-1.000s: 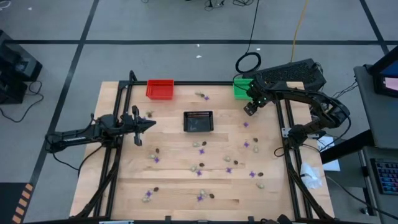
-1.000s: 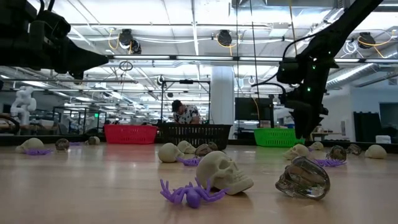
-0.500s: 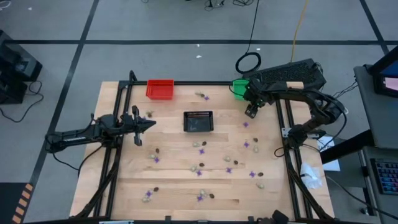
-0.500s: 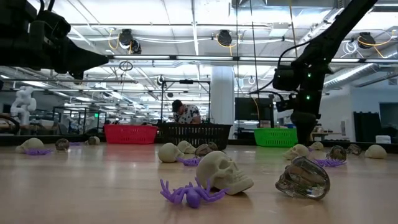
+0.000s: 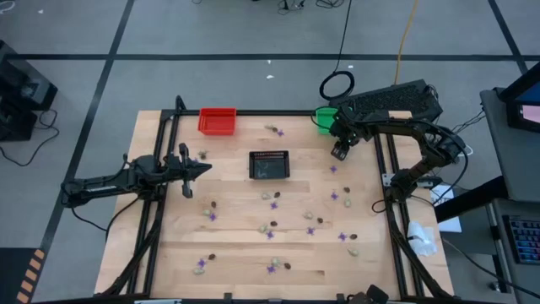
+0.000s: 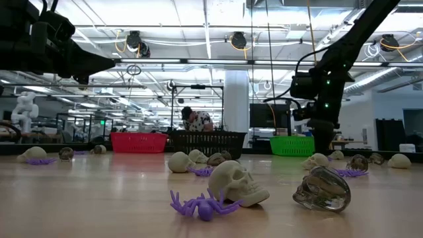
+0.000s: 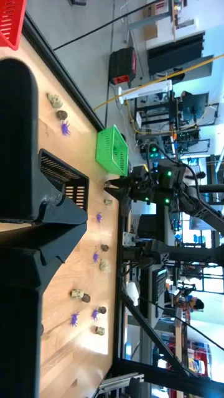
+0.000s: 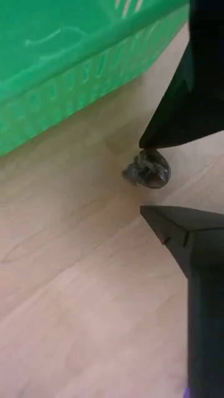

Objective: Sort Halloween decoration
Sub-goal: Put the black skull toy into the black bin

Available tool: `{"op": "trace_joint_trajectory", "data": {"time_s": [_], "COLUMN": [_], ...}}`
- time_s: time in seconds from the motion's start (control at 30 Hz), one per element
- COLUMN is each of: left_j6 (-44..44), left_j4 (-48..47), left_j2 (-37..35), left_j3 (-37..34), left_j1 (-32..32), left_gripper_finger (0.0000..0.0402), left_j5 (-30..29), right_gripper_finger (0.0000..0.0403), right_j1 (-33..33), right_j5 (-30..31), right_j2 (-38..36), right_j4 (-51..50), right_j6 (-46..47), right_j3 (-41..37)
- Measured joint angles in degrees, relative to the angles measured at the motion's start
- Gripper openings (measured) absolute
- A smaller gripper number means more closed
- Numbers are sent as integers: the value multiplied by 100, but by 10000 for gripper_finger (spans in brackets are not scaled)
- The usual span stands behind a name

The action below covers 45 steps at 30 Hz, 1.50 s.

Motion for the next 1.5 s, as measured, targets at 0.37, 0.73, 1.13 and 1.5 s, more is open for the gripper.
{"op": "trace_joint_trajectory", "data": {"time_s": [0.37, 0.73, 1.13, 1.5], "left_j6": [0, 0, 0, 0], "left_j4": [0, 0, 0, 0], "left_j2": [0, 0, 0, 0], "left_j3": [1, 0, 1, 1], "left_j1": [0, 0, 0, 0], "left_gripper_finger": [5, 5, 5, 5], "left_j5": [0, 0, 0, 0], "right_gripper_finger": [129, 75, 61, 56], "right_j1": [84, 276, 531, 967], "right_j5": [-181, -161, -183, -38], "right_j2": [97, 100, 95, 121], "right_j4": [8, 11, 39, -333], "right_j6": [146, 101, 72, 266], "right_j3": [4, 7, 9, 427]}}
